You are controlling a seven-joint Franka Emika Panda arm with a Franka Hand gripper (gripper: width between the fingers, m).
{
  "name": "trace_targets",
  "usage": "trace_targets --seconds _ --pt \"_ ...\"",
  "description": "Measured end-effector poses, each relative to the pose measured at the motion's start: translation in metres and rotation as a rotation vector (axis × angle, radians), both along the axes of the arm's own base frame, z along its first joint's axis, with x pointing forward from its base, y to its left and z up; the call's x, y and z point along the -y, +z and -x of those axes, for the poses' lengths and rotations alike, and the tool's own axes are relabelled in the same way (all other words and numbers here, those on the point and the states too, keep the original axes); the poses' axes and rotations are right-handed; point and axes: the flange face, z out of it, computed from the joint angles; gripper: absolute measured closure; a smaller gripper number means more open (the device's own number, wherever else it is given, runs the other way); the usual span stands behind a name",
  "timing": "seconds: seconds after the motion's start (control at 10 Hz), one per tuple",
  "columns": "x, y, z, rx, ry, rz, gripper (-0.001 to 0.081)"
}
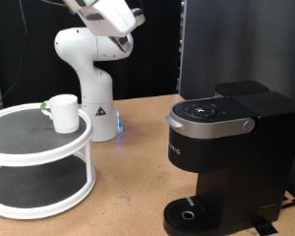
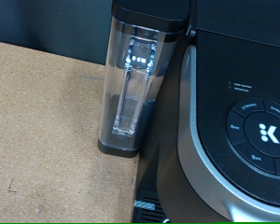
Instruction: Make a cup of coffee with the keurig machine
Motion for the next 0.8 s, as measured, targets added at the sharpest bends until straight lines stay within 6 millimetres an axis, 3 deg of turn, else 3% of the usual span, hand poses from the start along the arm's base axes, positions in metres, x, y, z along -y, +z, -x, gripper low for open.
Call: trace_targets --seconds 0.2,0.4,0.8 --pt "0.003 0.0 -0.01 0.05 -0.212 -0.066 0.0804" --pt "0.011 -0.002 -0.004 0.021 -0.297 -0.116 0.0804" --pt "0.044 -0.002 0.04 -0.076 -0.176 -0.125 0.0804"
